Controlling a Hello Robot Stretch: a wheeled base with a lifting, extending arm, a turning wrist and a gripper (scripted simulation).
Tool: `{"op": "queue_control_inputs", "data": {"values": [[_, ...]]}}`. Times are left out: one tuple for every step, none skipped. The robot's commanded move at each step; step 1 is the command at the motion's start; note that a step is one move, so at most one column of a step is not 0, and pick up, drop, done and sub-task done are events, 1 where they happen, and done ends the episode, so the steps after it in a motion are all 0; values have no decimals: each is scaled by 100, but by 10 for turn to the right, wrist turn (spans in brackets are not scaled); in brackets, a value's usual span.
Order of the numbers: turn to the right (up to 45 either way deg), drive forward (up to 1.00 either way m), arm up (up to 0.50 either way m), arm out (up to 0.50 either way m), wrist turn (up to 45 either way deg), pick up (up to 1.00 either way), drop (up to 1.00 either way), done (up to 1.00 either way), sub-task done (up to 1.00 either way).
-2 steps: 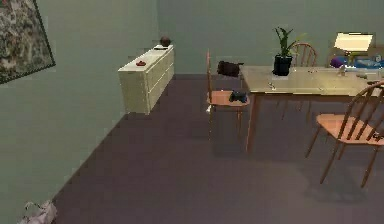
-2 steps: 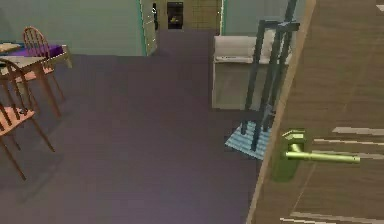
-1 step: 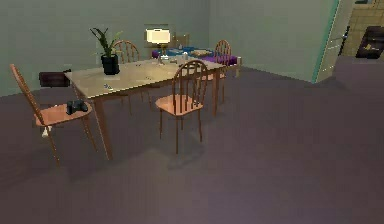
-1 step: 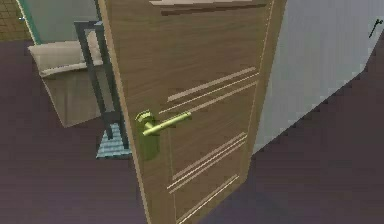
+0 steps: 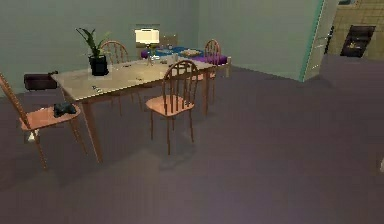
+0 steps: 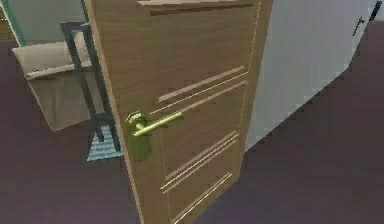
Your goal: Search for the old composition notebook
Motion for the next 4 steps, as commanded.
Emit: {"op": "queue_control_inputs", "data": {"values": [[0,45,0,0,0,0,0,0,0],[420,0,0,0,0,0,0,0,0],[0,100,0,0,0,0,0,0,0],[0,85,0,0,0,0,0,0,0]]}}
